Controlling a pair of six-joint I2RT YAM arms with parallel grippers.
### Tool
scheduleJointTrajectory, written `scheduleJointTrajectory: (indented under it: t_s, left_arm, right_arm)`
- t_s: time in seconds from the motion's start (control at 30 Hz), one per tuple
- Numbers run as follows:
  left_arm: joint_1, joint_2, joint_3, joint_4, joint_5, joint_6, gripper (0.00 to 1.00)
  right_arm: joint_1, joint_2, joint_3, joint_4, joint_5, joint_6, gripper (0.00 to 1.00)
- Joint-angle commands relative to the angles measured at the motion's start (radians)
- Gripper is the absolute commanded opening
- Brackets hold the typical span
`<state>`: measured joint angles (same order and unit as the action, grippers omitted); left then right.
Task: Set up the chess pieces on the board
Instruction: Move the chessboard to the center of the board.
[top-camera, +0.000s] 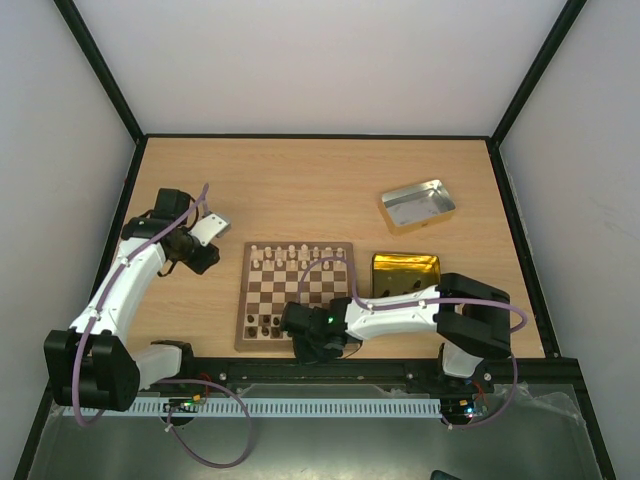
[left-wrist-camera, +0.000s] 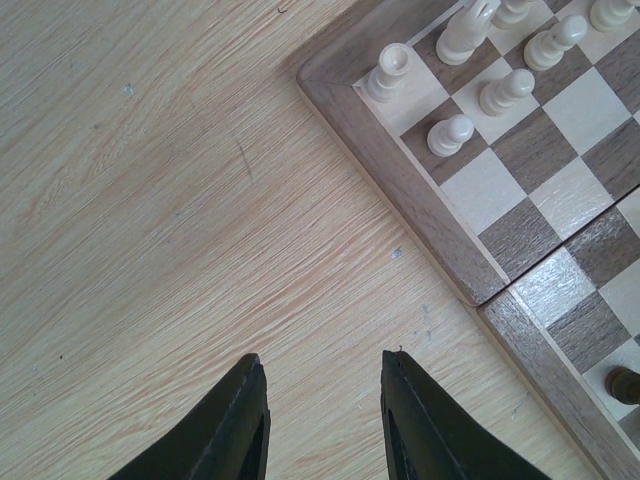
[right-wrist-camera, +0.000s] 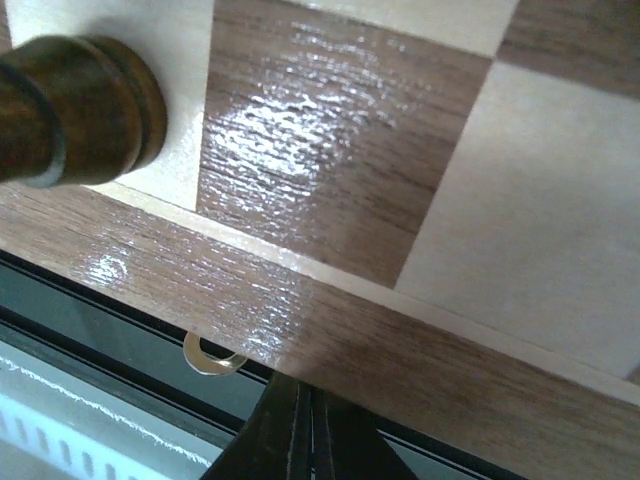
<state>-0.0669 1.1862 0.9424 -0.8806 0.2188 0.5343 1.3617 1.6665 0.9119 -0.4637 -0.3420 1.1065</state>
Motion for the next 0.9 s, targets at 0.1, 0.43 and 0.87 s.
scheduleJointTrajectory:
  t_s: [0.1,0.43,0.87]
  left_arm:
    - [0.008,0.002,0.002,-0.007,0.017,0.001,0.33]
    - [0.015,0.018,-0.003,-0.006,0.019,0.008,0.33]
    - [0.072,0.017,-0.025,-0.025,-0.021,0.065,0.23]
  right_arm:
    - [-0.035,0.012,0.014,0.013,0.062,-0.003,0.02]
    - [-0.079,0.025,0.04,0.013,0.061,-0.041,0.02]
    - [-0.101,0.019,0.048,0.001,0.058,-0.06,0.02]
